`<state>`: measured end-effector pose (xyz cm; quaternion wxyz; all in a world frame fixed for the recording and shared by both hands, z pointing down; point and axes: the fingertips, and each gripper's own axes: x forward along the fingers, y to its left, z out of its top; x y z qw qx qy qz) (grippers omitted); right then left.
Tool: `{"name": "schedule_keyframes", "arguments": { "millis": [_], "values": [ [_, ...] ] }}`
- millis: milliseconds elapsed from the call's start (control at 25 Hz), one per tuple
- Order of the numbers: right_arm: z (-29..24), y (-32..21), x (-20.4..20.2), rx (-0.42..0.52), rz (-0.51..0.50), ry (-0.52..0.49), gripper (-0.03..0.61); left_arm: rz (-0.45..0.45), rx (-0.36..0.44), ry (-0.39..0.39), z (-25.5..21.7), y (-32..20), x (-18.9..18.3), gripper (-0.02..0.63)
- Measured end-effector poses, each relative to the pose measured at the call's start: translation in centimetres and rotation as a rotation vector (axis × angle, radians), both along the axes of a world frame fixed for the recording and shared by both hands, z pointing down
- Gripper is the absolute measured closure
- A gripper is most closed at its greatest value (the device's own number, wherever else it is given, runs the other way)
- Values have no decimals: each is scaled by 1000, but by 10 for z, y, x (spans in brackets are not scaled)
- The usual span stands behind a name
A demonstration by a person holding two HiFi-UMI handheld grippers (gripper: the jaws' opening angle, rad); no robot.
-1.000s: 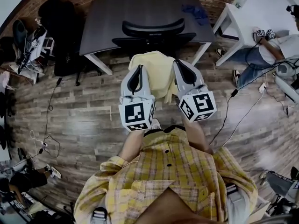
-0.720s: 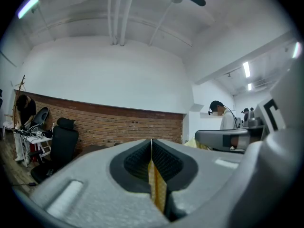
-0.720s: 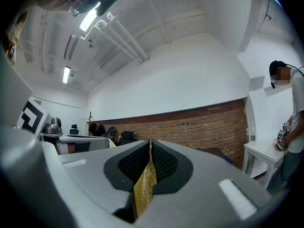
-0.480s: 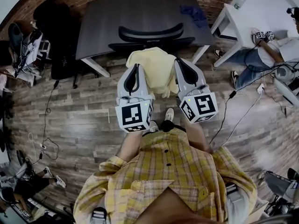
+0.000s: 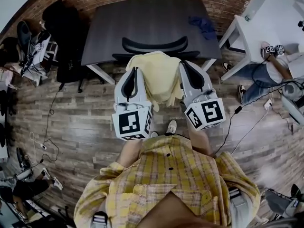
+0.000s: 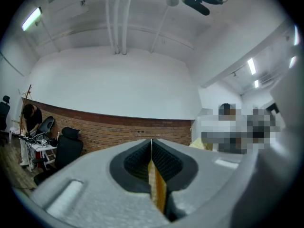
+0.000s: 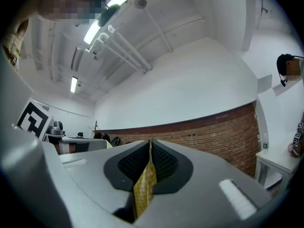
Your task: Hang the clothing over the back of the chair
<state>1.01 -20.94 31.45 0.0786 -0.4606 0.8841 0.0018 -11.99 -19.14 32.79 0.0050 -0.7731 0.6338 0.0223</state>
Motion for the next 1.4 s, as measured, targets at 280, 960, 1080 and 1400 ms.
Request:
{"name": "schedule_keyframes", "arguments": {
  "millis": [280,960,1080,1400],
  "values": [
    [-14,-19,6,25,-47,7,561,-34,22,4,-14,-19,9,607],
    [-72,-60,10,148,-67,24,561,-72,122,-36,-71,-61,9,607],
    [-75,-70,7,148,-46,18,561,-47,127,-41,-76,-71,7,607],
    [-95,-91,-11,180,-29,35,561,-21,153,-71,-96,-95,-8,607]
  ]
}}
